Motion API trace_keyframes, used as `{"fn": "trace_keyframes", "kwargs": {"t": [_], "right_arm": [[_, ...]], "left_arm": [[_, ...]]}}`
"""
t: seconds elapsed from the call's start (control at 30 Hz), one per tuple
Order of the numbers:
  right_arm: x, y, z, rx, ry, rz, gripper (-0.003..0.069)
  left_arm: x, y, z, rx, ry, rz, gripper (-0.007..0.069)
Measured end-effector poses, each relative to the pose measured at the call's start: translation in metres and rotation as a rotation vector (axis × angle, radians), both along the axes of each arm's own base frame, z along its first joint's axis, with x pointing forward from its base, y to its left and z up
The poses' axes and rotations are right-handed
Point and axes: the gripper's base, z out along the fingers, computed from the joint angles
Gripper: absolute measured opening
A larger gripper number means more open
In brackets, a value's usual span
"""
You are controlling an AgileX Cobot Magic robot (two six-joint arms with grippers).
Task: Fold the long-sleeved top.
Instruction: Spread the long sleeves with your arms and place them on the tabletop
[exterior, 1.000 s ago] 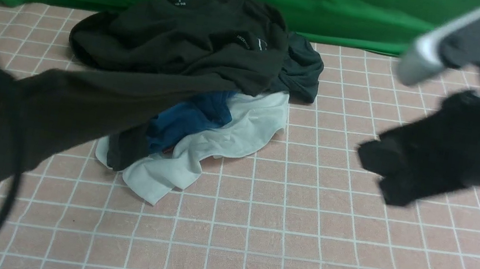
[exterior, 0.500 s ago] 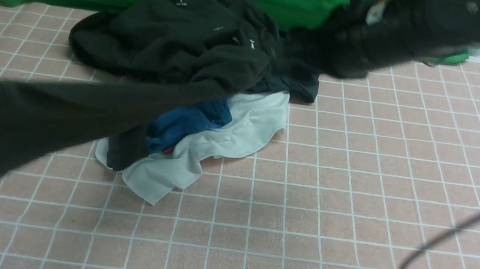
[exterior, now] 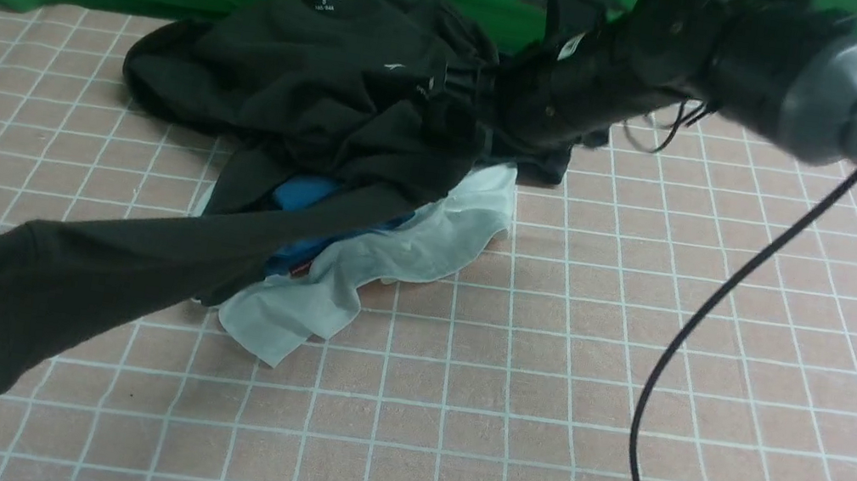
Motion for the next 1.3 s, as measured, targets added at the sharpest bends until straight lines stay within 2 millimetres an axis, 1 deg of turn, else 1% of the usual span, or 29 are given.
{"fn": "trace_keyframes", "kwargs": {"t": [0.03,0.1,0.13,0.2,0.23,0.27,0.3,0.33,0.4,0.5,0.53,0.57,0.63,0.73,0.77,0.8,0.83,0.87,0.9,0.93,0.97,1.0,1.07,1.13,1.17,1.27,1.3], "right_arm": [[0.001,0.003,-0.007,0.019,0.027,0.008,0.0548],[0.001,0.006,-0.013,0.041,0.041,0.03,0.0512],[0.001,0.009,-0.014,0.059,0.036,0.058,0.0473],[0.001,0.011,-0.015,0.073,0.025,0.086,0.0389],[0.001,0.012,-0.014,0.068,0.003,0.116,0.0284],[0.0,0.012,-0.014,0.066,0.001,0.121,0.0284],[0.001,0.01,-0.011,0.059,-0.018,0.141,0.0166],[0.0,0.008,-0.007,0.05,-0.032,0.158,0.0101],[0.0,0.001,0.002,0.036,-0.051,0.17,0.0069],[-0.005,-0.025,0.042,-0.004,-0.115,0.186,0.0068],[-0.009,-0.035,0.06,-0.017,-0.144,0.185,0.0068],[-0.011,-0.043,0.071,-0.027,-0.164,0.179,0.0068],[-0.025,-0.067,0.113,-0.063,-0.24,0.158,0.0068],[-0.058,-0.101,0.175,-0.132,-0.357,0.102,0.0068],[-0.061,-0.104,0.179,-0.134,-0.361,0.092,0.0068],[-0.08,-0.118,0.204,-0.166,-0.407,0.056,0.0068],[-0.095,-0.127,0.22,-0.189,-0.441,0.032,0.0068],[-0.107,-0.133,0.232,-0.2,-0.457,0.012,0.0068],[-0.124,-0.141,0.247,-0.217,-0.489,-0.007,0.0068],[-0.138,-0.146,0.256,-0.223,-0.494,-0.017,0.0068],[-0.151,-0.15,0.263,-0.228,-0.494,-0.02,0.0068],[-0.153,-0.151,0.265,-0.229,-0.492,-0.02,0.0068],[-0.175,-0.157,0.271,-0.243,-0.446,-0.011,0.0068],[-0.182,-0.158,0.268,-0.254,-0.409,0.002,0.0068],[-0.185,-0.157,0.26,-0.266,-0.366,0.018,0.0068],[-0.186,-0.149,0.236,-0.287,-0.279,0.064,0.0068],[-0.186,-0.141,0.217,-0.303,-0.217,0.097,0.0069]], "left_arm": [[0.0,0.0,0.0,0.0,0.0,0.0,0.0038],[0.0,0.0,0.0,0.0,0.0,0.0,0.0038],[0.0,0.0,0.0,0.0,0.0,0.0,0.0038],[0.0,0.0,0.0,0.001,0.0,0.0,0.0038],[0.0,0.0,0.0,0.003,-0.002,0.002,0.0038],[0.0,0.0,0.0,0.003,-0.002,0.002,0.0038],[0.0,0.001,0.0,0.007,-0.004,0.004,0.0038],[0.001,0.001,0.0,0.01,-0.006,0.006,0.0038],[0.001,0.002,0.0,0.023,-0.013,0.009,0.0038],[0.005,0.004,0.004,0.039,-0.072,0.025,0.0038],[0.007,0.004,0.007,0.041,-0.107,0.03,0.0038],[0.009,0.005,0.009,0.046,-0.129,0.035,0.0038],[0.013,0.006,0.02,0.055,-0.203,0.048,0.0038],[0.02,0.007,0.044,0.078,-0.302,0.06,0.0038],[0.022,0.006,0.046,0.084,-0.307,0.057,0.0038],[0.025,0.006,0.059,0.096,-0.344,0.054,0.0038],[0.027,0.005,0.067,0.097,-0.363,0.052,0.0038],[0.028,0.005,0.077,0.093,-0.389,0.051,0.0038],[0.031,0.003,0.085,0.097,-0.406,0.045,0.0038],[0.032,0.002,0.095,0.094,-0.426,0.043,0.0038],[0.032,0.002,0.1,0.092,-0.432,0.044,0.0038],[0.033,0.002,0.102,0.092,-0.436,0.044,0.0038],[0.031,0.004,0.106,0.106,-0.41,0.048,0.0038],[0.029,0.005,0.104,0.113,-0.375,0.047,0.0038],[0.027,0.004,0.1,0.106,-0.335,0.037,0.0038],[0.021,0.001,0.092,0.073,-0.29,0.002,0.0038],[0.017,0.0,0.086,0.052,-0.263,-0.024,0.0038]]}}
